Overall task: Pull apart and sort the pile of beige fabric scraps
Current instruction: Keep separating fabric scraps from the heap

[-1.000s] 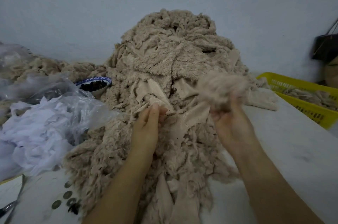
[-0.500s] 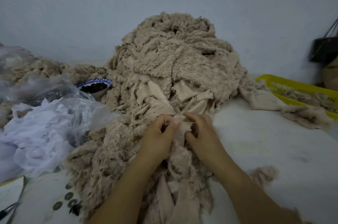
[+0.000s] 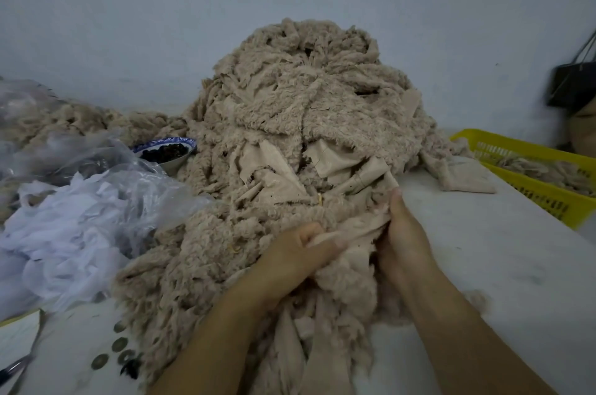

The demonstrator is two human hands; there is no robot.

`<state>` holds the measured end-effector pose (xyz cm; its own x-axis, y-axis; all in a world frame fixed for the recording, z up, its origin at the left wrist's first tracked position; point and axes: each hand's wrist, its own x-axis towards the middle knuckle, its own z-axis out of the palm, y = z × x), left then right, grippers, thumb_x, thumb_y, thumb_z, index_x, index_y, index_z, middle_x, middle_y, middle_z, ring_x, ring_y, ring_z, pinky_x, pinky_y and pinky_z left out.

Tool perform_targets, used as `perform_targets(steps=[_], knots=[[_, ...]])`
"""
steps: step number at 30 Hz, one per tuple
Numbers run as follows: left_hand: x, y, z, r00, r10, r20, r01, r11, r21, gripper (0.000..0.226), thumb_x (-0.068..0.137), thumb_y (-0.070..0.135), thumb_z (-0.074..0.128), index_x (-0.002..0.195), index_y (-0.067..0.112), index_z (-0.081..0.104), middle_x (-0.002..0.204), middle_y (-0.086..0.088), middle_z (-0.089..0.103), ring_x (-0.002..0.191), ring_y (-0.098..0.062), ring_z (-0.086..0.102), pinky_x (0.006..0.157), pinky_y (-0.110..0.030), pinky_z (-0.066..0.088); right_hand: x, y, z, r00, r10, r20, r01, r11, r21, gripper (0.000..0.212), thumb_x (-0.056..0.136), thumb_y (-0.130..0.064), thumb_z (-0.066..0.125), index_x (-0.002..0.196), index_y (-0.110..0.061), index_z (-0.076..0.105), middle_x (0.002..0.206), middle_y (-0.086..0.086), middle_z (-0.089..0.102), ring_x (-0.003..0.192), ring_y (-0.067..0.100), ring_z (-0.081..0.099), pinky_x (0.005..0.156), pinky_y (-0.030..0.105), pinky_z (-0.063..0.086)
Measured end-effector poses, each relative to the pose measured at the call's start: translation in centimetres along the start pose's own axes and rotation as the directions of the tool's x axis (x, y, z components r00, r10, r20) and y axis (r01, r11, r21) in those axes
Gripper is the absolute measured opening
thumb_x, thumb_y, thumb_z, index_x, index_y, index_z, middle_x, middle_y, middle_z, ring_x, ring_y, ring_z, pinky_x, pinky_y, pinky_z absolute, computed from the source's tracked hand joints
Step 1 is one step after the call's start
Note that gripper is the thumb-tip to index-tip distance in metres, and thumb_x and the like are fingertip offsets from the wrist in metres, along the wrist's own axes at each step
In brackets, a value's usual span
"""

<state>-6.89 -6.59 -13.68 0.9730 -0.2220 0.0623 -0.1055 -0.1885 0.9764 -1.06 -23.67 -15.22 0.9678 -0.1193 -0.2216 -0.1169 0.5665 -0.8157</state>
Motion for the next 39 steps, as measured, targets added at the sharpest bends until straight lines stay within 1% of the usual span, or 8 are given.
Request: perform_targets(steps=[5,9,13,17,22,28,32,39], knots=[[0.6,-0.1,-1.4,0.986,-0.13,-0.105,0.03,0.756,-0.654,0.024,0.076,0.02,0.077,0.093,0.009,0.065,0.085,-0.01,0.07,0.075,-0.018,0.071,0.065,-0.03,0.059,-0.7,-0.2,0.6,1.0,0.025,0.013,-0.027,0.974,0.225,0.037,0.1,-0.047,0.05,0.106,-0.015,0.066,0.076,-0.002,0.076,0.057,0.009,0.069,0.046,0.023,0.052],[0.7,-0.1,-1.7,0.995,-0.08,-0.062,-0.003,0.584,-0.812,0.034,0.085,0.017,0.066,0.116,0.001,0.066,0.11,-0.015,0.07,0.098,-0.024,0.071,0.083,-0.035,0.06,-1.0,-0.7,0.5,0.994,0.063,0.089,-0.089,0.939,0.331,0.026,0.1,-0.038,0.055,0.106,-0.016,0.067,0.087,-0.002,0.072,0.075,0.012,0.064,0.057,0.024,0.054],[0.5,0.0,-1.2,1.0,-0.015,-0.007,0.003,0.556,-0.831,0.028,0.088,0.017,0.056,0.098,0.006,0.08,0.105,-0.014,0.075,0.095,-0.023,0.074,0.079,-0.033,0.06,-2.0,-1.1,0.8,0.966,0.126,0.227,-0.2,0.919,0.34,0.036,0.099,-0.044,0.051,0.113,-0.015,0.067,0.095,0.003,0.073,0.075,0.014,0.069,0.063,0.026,0.057],[-0.1,0.9,-0.5,0.981,0.039,0.193,0.132,0.597,-0.791,0.014,0.08,0.016,0.071,0.087,0.005,0.079,0.099,-0.014,0.075,0.091,-0.022,0.073,0.08,-0.031,0.06,-2.1,-0.6,0.9,0.938,0.174,0.299,-0.252,0.935,0.248,0.058,0.101,-0.053,0.039,0.134,-0.011,0.059,0.133,0.015,0.064,0.124,0.027,0.058,0.11,0.04,0.042],[-1.1,1.3,-0.6,0.922,0.077,0.38,0.182,0.78,-0.599,0.024,0.077,0.027,0.074,0.059,0.015,0.064,0.064,0.003,0.062,0.061,-0.008,0.06,0.063,-0.019,0.051,-1.8,-1.1,0.6,0.945,0.193,0.262,-0.251,0.945,0.21,0.051,0.102,-0.048,0.043,0.132,-0.011,0.062,0.124,0.018,0.068,0.118,0.035,0.062,0.094,0.051,0.049],[-0.2,1.2,-0.6,0.989,-0.129,0.066,0.143,0.805,-0.576,0.048,0.077,0.061,0.07,0.076,0.014,0.074,0.072,-0.006,0.066,0.071,-0.019,0.066,0.065,-0.028,0.056,-3.3,-0.5,1.1,0.944,-0.085,0.318,0.137,0.98,-0.146,0.057,0.09,-0.054,0.059,0.131,-0.015,0.062,0.125,0.007,0.07,0.114,0.021,0.067,0.099,0.042,0.052],[0.0,1.1,-0.1,0.99,-0.137,-0.038,0.118,0.938,-0.325,0.054,0.068,0.079,0.056,0.096,0.039,0.079,0.105,0.007,0.077,0.101,-0.009,0.072,0.087,-0.028,0.054,-4.9,1.9,1.8,0.813,-0.157,0.561,0.489,0.708,-0.51,0.039,0.088,-0.061,0.055,0.126,-0.052,0.058,0.129,-0.033,0.059,0.122,-0.011,0.053,0.105,0.017,0.043],[1.0,0.2,-0.5,0.926,-0.283,-0.25,0.111,0.836,-0.537,0.018,0.092,0.031,0.069,0.094,0.018,0.082,0.099,-0.006,0.078,0.091,-0.02,0.075,0.078,-0.033,0.06,-4.9,2.7,1.6,0.816,0.023,0.578,0.397,0.704,-0.589,0.062,0.082,-0.077,0.048,0.139,-0.053,0.045,0.129,-0.043,0.048,0.123,-0.02,0.042,0.094,0.0,0.035]])
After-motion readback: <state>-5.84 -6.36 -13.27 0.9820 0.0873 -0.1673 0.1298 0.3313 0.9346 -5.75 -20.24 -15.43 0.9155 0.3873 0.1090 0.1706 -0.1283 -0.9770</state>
